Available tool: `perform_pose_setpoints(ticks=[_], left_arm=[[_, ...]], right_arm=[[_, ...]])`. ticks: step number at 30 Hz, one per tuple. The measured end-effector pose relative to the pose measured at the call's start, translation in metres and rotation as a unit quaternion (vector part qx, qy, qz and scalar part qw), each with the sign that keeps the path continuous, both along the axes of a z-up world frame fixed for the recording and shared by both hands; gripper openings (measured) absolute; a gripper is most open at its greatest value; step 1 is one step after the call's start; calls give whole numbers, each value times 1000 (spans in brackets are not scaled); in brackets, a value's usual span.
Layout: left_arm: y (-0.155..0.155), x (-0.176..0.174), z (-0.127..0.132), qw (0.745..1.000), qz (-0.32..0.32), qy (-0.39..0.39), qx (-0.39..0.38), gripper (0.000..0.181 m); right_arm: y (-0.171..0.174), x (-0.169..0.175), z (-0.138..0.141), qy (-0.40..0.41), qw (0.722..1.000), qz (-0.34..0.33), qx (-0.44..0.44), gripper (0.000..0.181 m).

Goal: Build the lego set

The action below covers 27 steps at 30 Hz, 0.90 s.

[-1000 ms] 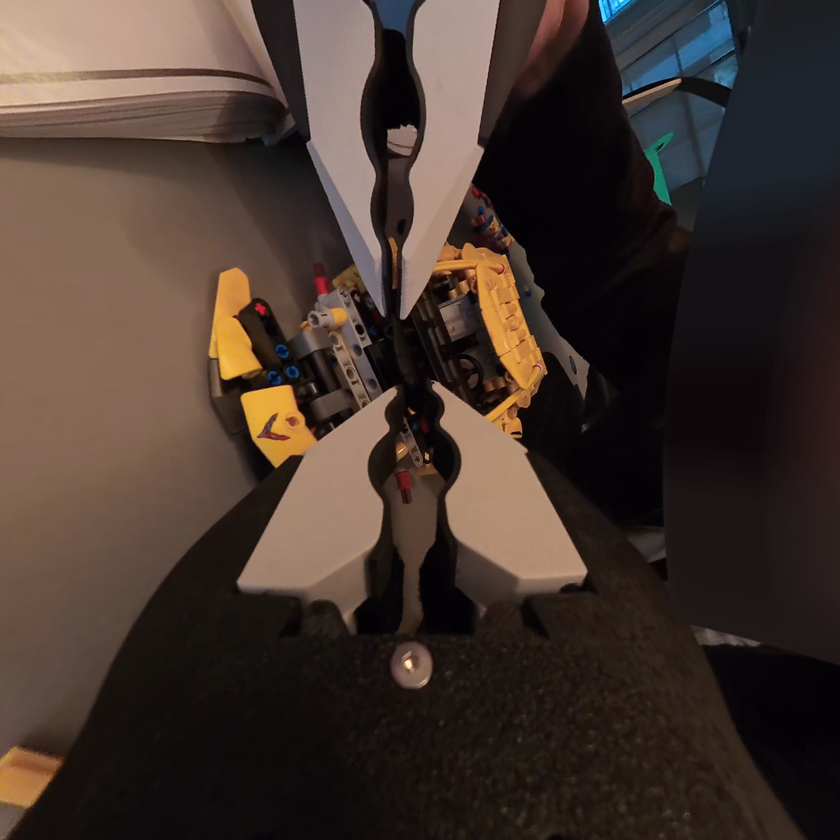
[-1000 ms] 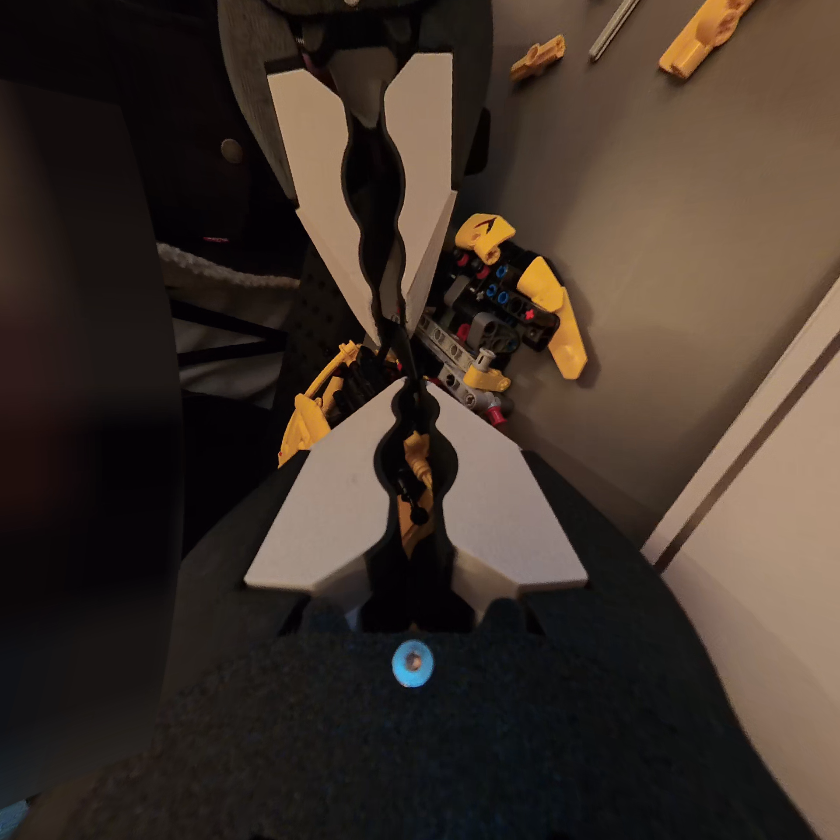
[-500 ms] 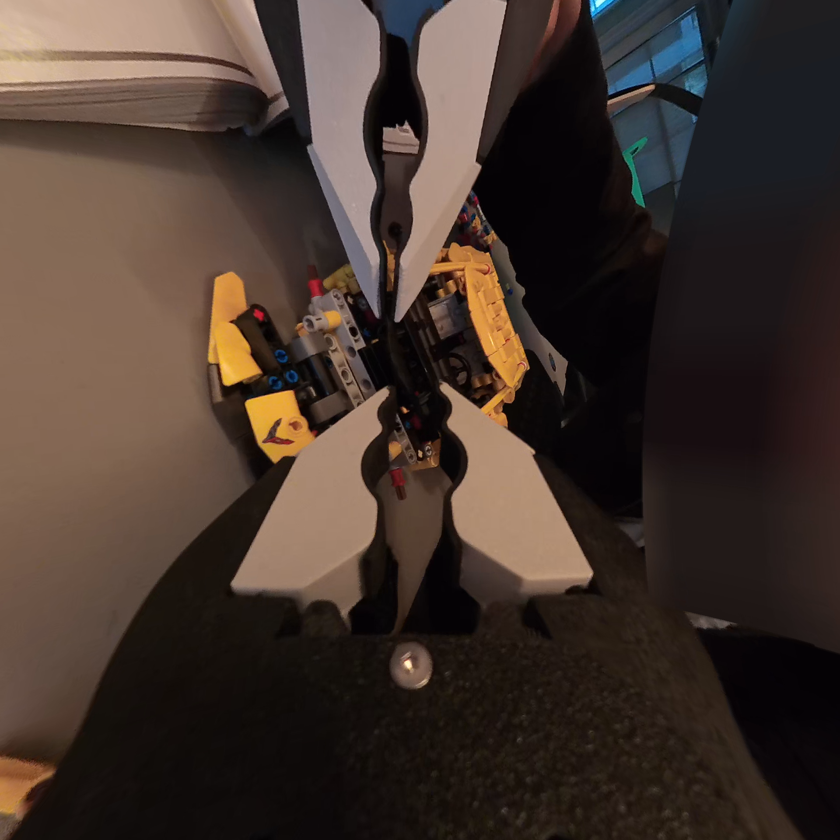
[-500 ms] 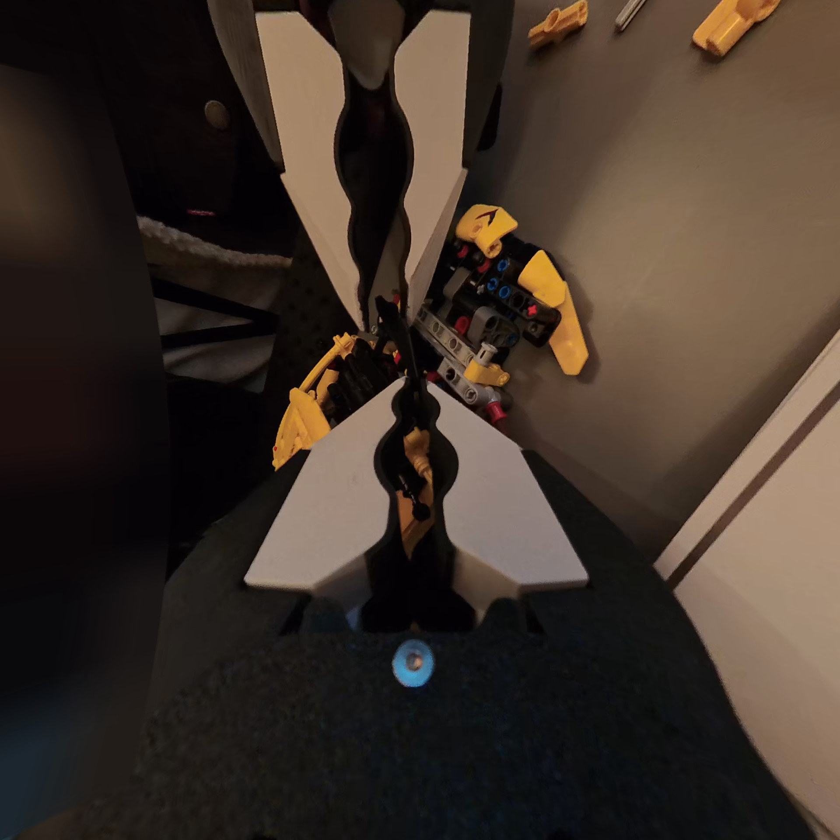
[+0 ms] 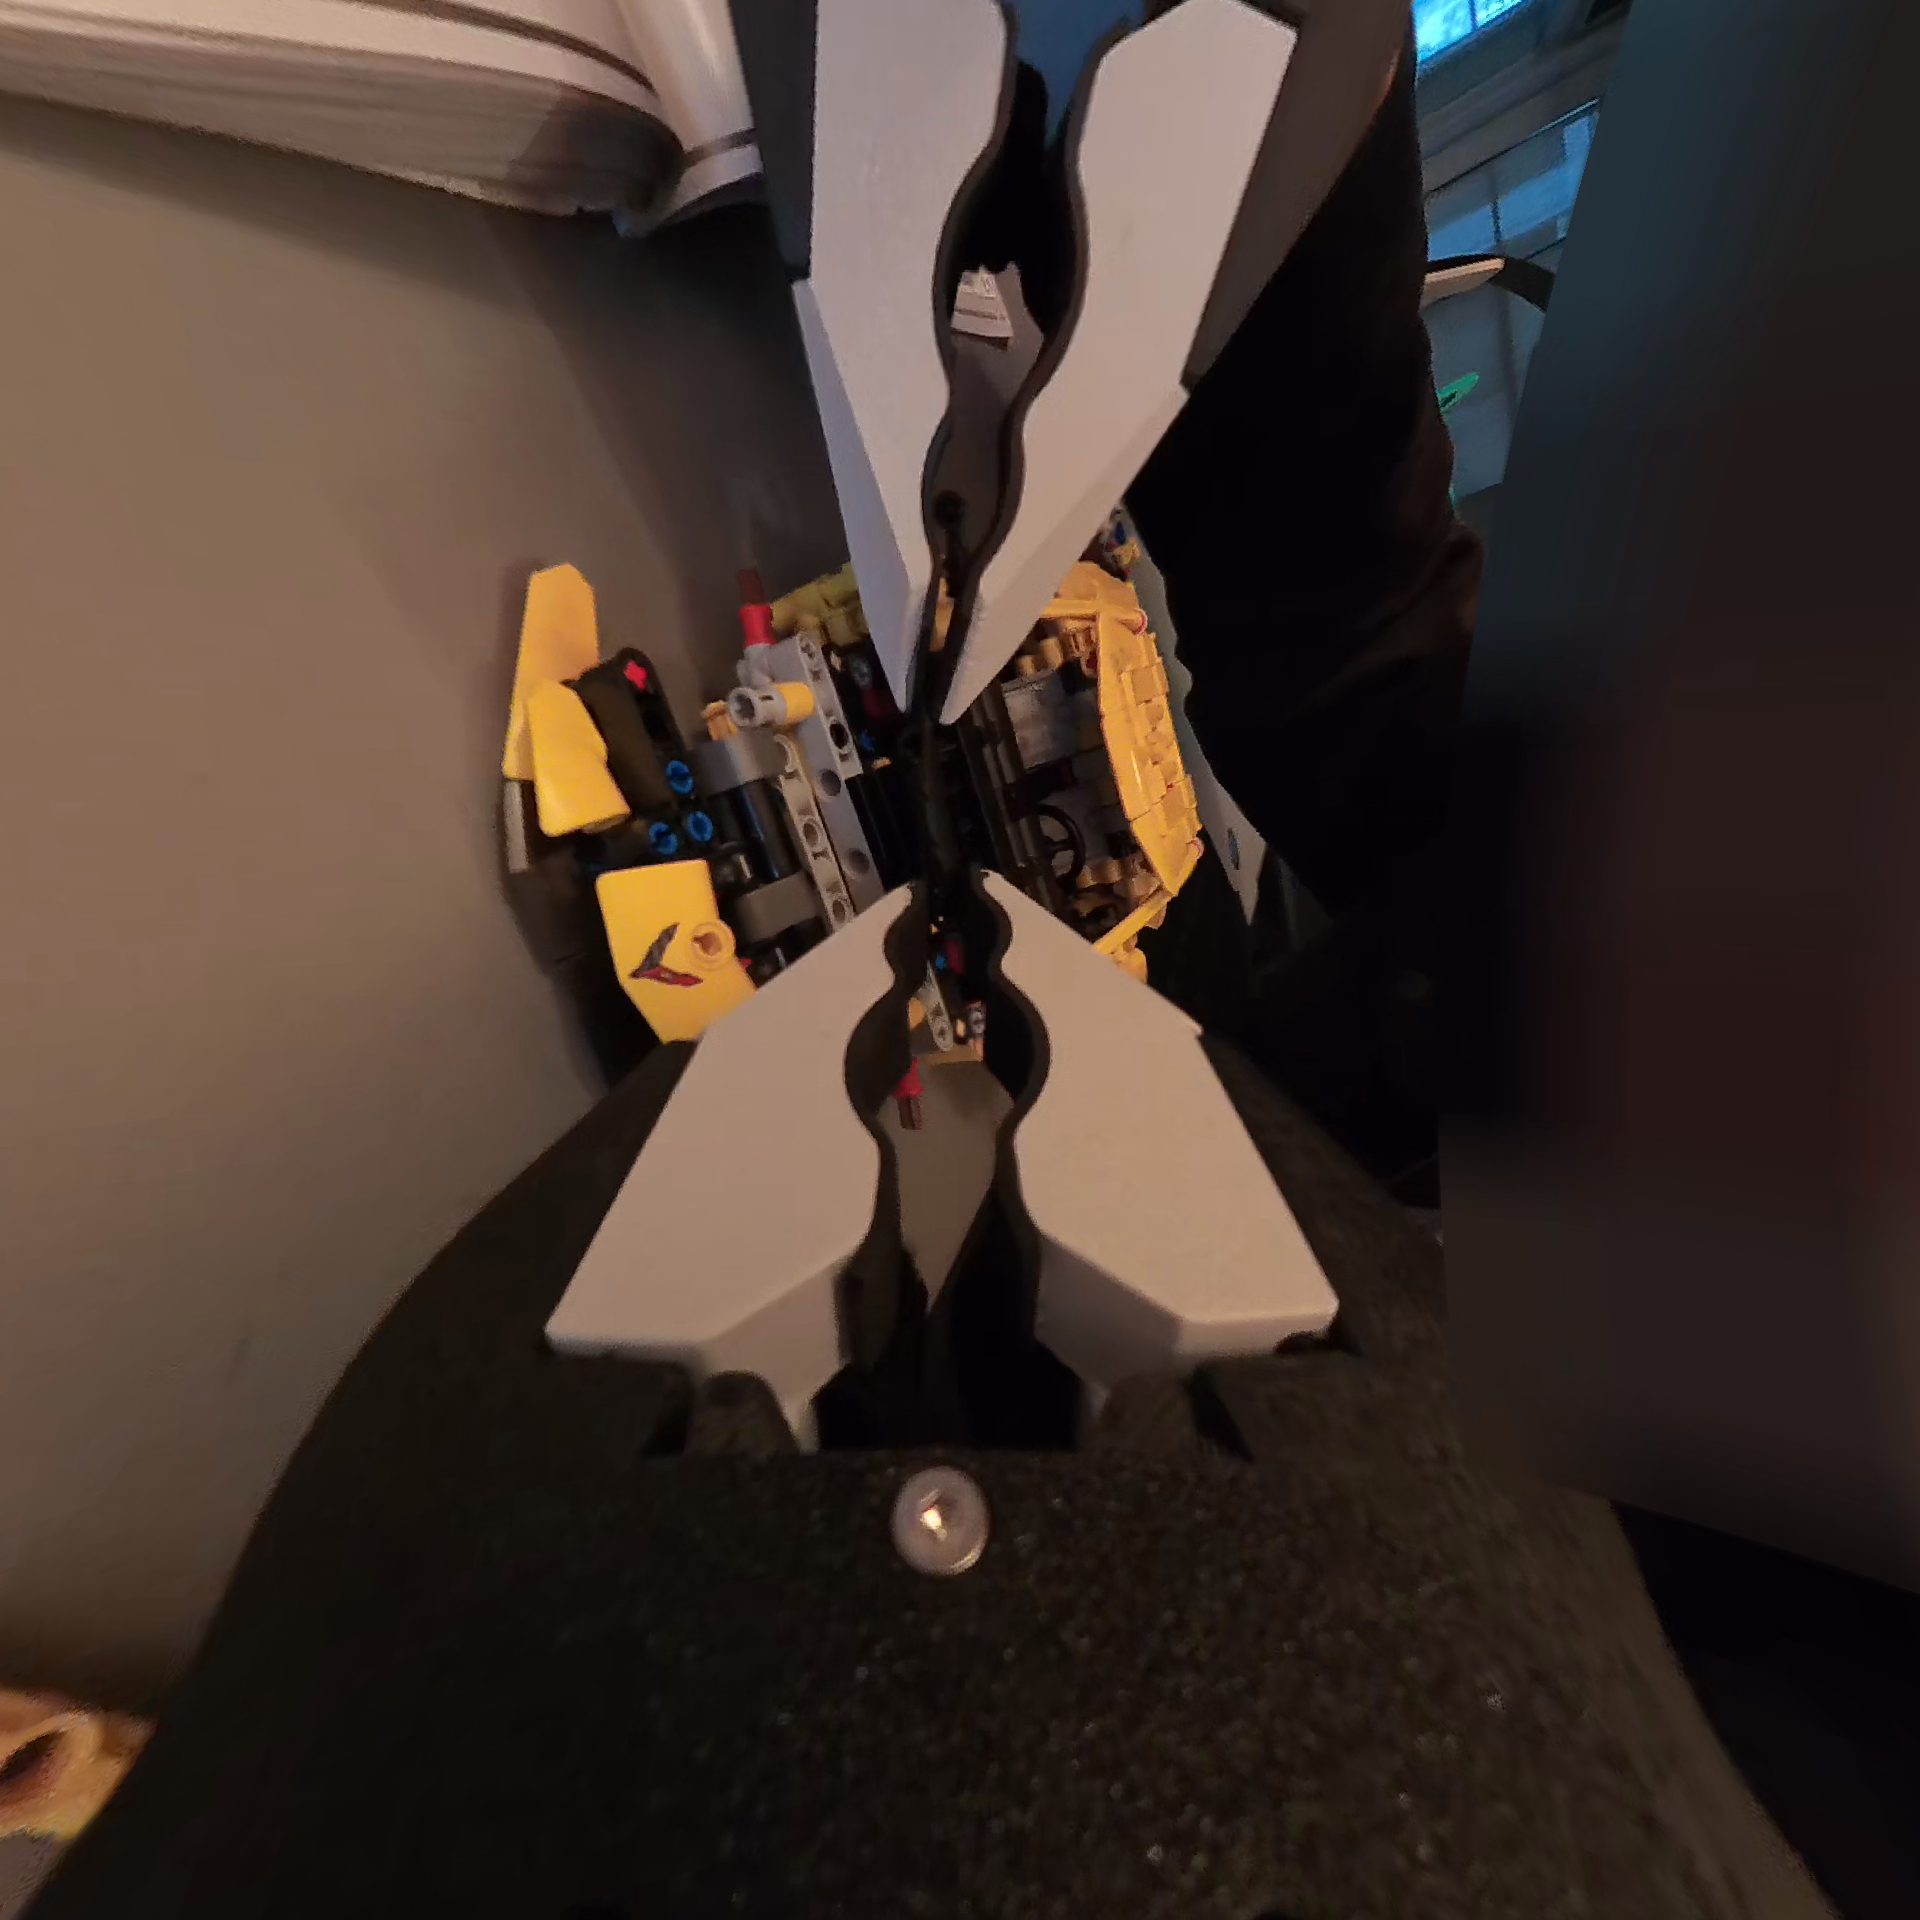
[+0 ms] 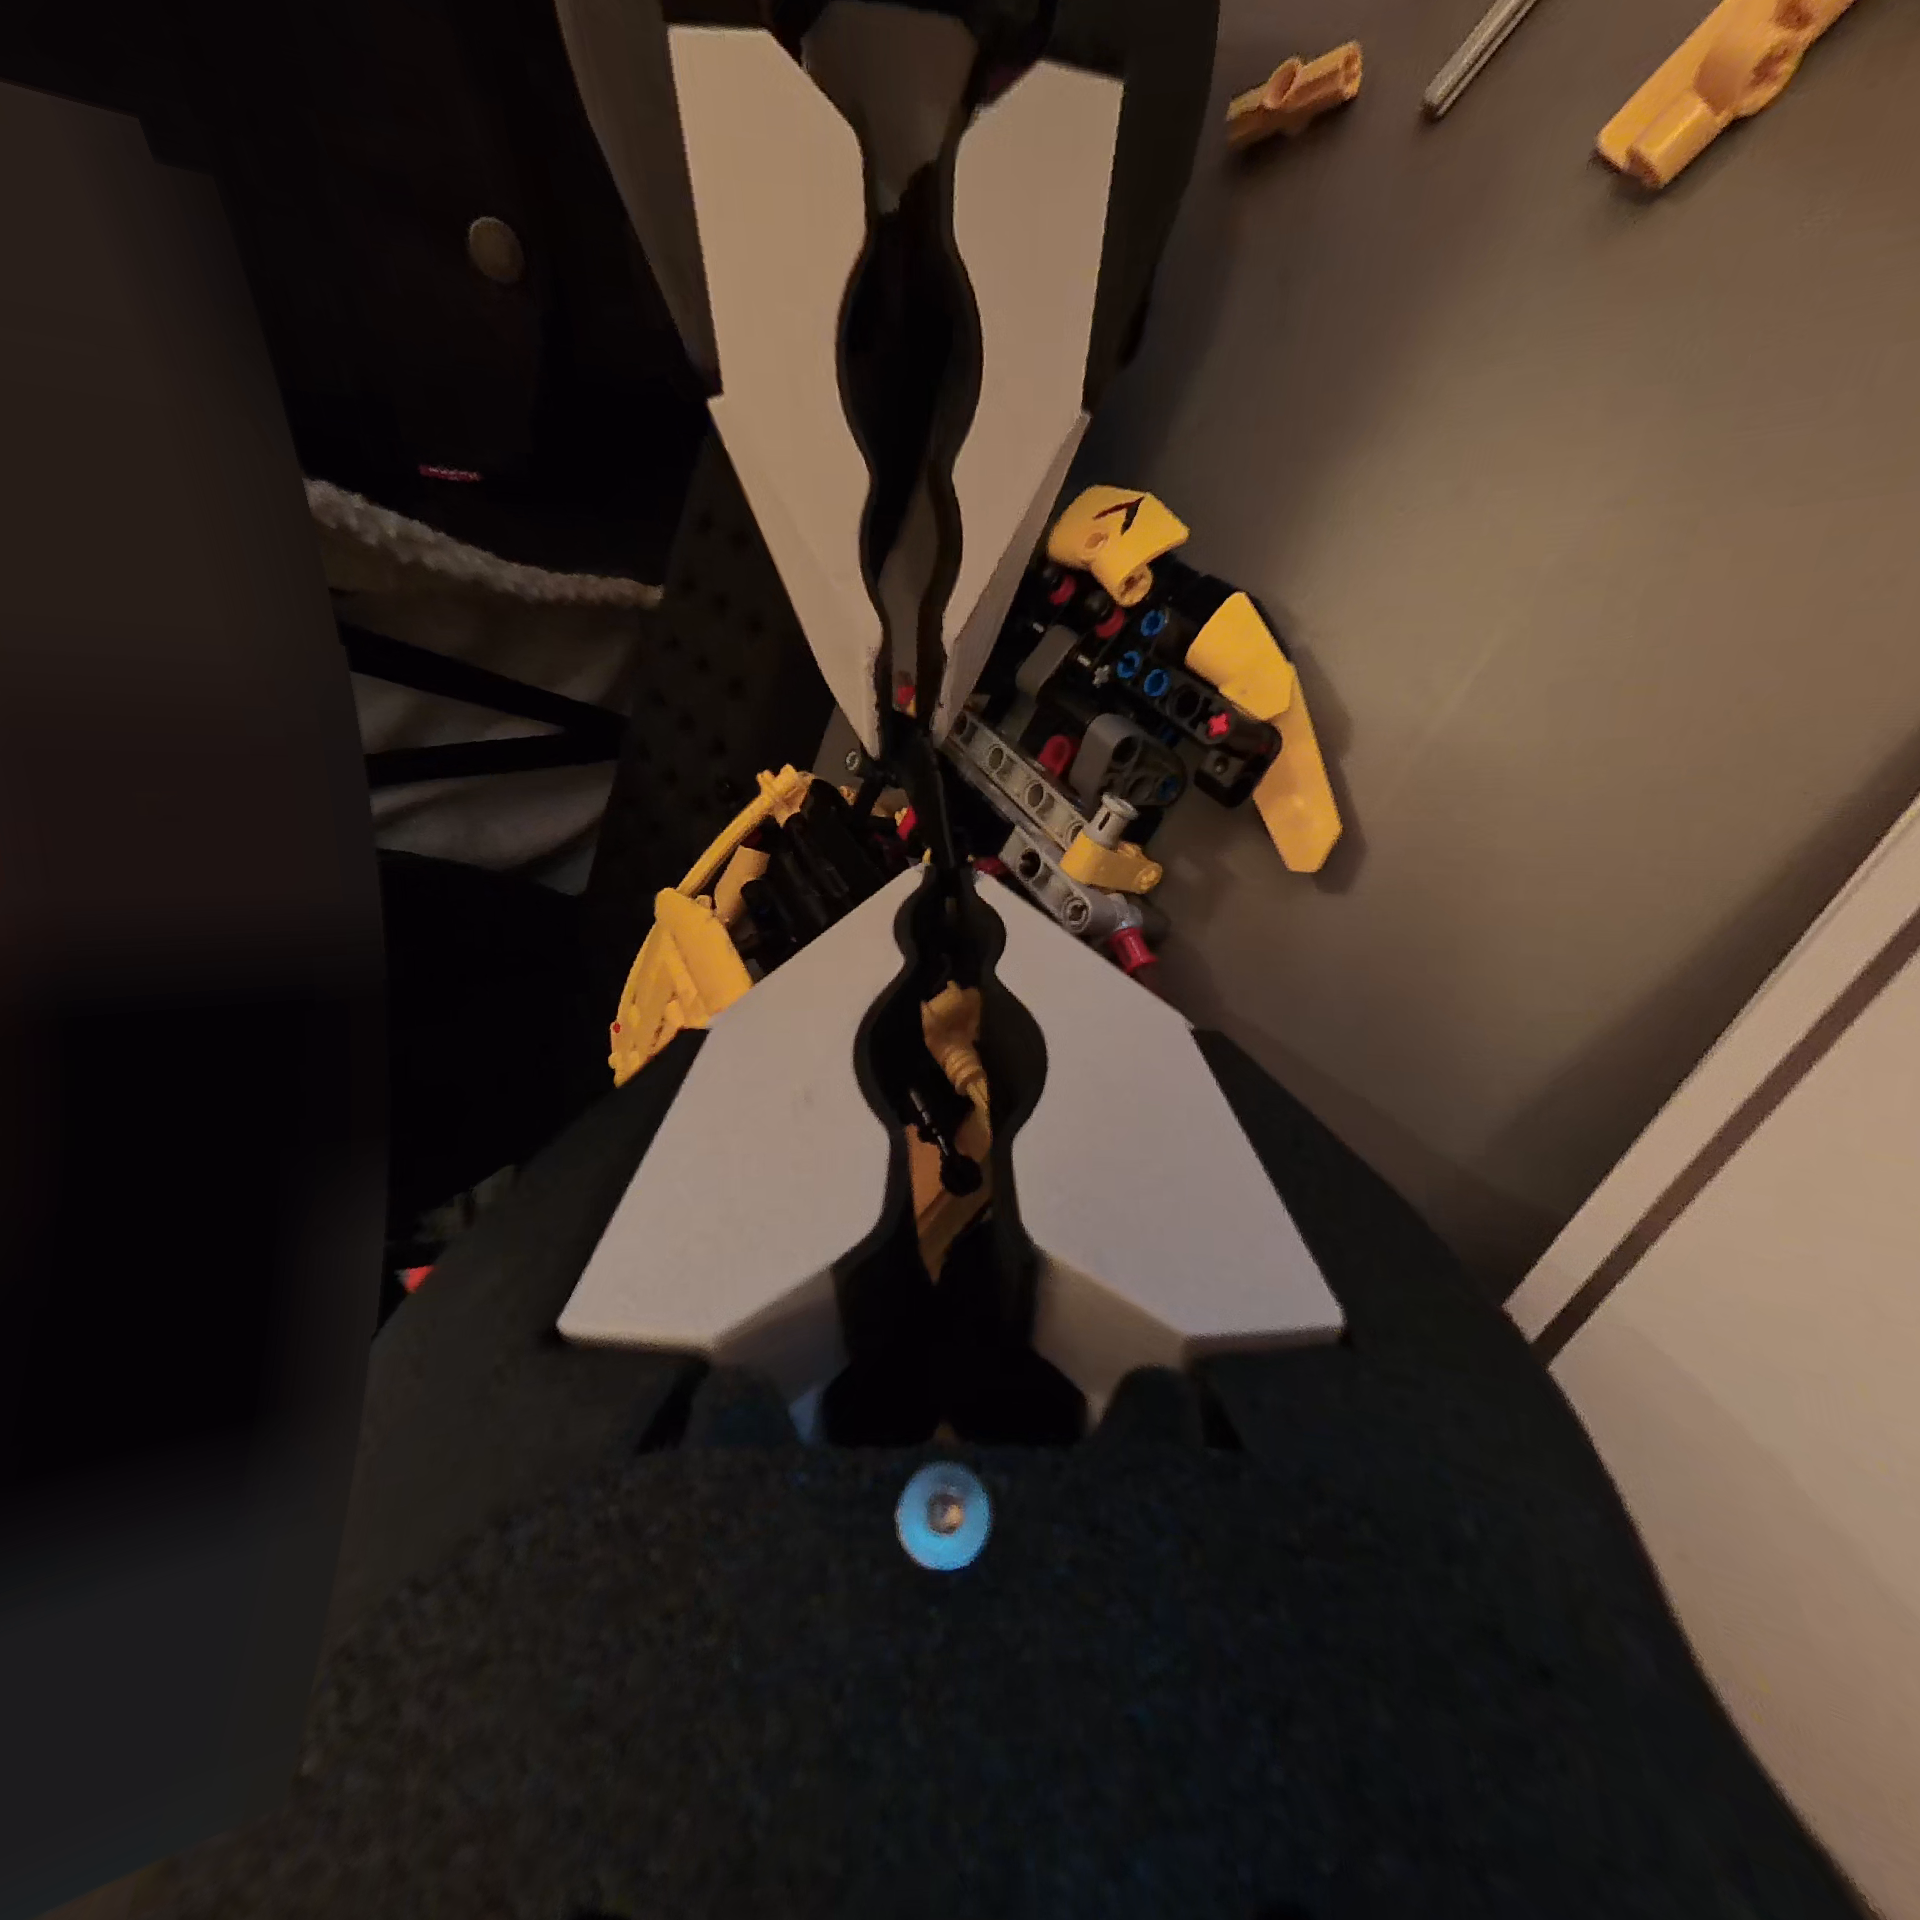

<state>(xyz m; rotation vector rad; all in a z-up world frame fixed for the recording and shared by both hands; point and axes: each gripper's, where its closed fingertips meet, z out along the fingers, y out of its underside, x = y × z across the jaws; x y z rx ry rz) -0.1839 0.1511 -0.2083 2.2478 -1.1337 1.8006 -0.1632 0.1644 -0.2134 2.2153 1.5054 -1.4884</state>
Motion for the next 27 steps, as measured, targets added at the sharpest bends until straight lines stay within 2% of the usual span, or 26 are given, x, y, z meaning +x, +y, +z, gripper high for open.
perform_pose_setpoints(ticks=[6, 14, 18, 22, 27], left_arm=[[-8, 0, 1, 998, 20, 15, -63, 6], [-16, 0, 1, 996, 27, 20, -80, 6], [-17, -1, 1, 996, 29, 19, -83, 6], [-17, 0, 1, 996, 29, 17, -83, 6], [-17, 0, 1, 996, 34, 11, -86, 6]], right_arm=[[-2, -2, 0, 2, 1000, 6, 28, 1], [-5, -3, 1, 19, 998, 5, 51, 2], [4, 8, 18, 29, 993, -32, 113, 26], [6, 24, 42, 24, 976, -74, 202, 36], [-19, 59, 37, -55, 953, -156, 252, 60]])
